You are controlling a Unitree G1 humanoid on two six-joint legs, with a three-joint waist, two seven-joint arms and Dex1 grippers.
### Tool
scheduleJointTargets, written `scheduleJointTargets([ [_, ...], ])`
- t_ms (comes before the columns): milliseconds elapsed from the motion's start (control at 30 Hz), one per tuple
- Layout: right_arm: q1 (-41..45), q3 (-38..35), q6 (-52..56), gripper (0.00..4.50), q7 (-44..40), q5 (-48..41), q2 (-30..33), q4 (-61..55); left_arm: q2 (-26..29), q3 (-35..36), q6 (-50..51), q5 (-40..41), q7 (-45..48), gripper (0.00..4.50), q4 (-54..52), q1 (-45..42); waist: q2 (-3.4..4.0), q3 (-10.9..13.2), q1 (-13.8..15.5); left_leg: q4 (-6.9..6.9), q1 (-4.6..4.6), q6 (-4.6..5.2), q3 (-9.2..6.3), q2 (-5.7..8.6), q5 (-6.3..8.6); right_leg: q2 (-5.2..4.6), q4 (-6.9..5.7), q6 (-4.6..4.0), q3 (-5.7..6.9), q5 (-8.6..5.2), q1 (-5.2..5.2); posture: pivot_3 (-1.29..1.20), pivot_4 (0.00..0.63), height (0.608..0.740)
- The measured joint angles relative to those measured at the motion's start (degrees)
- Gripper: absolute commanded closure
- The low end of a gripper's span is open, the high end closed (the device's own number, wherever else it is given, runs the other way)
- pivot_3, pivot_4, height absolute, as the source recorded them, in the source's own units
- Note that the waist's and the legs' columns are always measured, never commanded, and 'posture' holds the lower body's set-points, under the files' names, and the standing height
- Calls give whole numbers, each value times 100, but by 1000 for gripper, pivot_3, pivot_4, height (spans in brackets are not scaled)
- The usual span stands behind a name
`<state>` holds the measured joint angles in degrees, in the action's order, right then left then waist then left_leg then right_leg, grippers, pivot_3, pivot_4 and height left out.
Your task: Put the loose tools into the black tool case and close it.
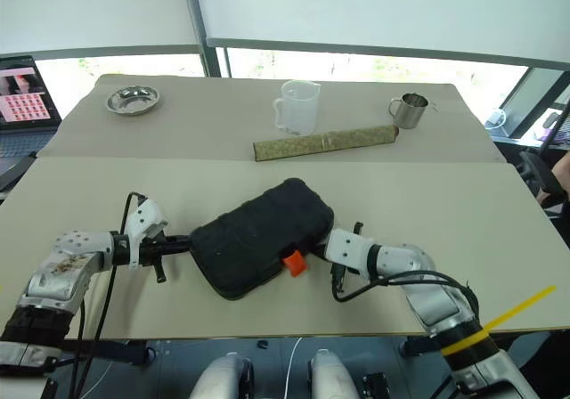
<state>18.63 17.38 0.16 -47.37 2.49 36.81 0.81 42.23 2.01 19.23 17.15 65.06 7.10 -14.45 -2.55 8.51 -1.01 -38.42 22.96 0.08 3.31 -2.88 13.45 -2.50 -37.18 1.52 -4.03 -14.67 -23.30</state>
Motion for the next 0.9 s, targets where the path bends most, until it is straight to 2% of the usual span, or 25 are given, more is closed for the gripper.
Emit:
scheduleJointTargets([
  [167, -134, -396, 108, 4438, -415, -414, 285, -109, 239, 633, 878, 961, 103, 4489, -712, -51, 2, 4, 107, -11, 40, 0, -8, 5, 0, -8, -4, 3, 8, 1, -31, 0, 150, 740],
  [300, -781, -688, 512, 4438, -697, -835, 555, -893, 216, 544, 1343, 1240, 81, 4489, -1006, -655, 2, 4, 159, -13, 39, 0, -10, 7, 1, -4, -1, 4, 10, 1, -27, 0, 150, 740],
  [467, -1465, -744, 1091, 4438, -653, -1123, 509, -1834, -313, -252, 1298, 995, -37, 4489, -952, -1424, 3, 4, 145, -25, 37, 0, -11, 8, 1, 2, -2, 5, 7, 2, -18, 0, 150, 740],
  [633, -1624, -733, 1394, 4438, -354, -1170, 278, -2161, -531, -989, 768, 395, 23, 4489, -442, -1620, 3, 4, 65, -25, 37, 1, -15, 7, 1, 7, -2, 4, 7, 2, -20, 0, 150, 740],
  [900, -1540, -572, 1486, 4438, -33, -956, 42, -2237, -726, -1229, 20, -25, 113, 4489, 62, -1907, 5, 3, 77, -31, 27, 1, -16, 9, 1, 4, -1, 6, 7, 1, -5, 0, 150, 740],
])
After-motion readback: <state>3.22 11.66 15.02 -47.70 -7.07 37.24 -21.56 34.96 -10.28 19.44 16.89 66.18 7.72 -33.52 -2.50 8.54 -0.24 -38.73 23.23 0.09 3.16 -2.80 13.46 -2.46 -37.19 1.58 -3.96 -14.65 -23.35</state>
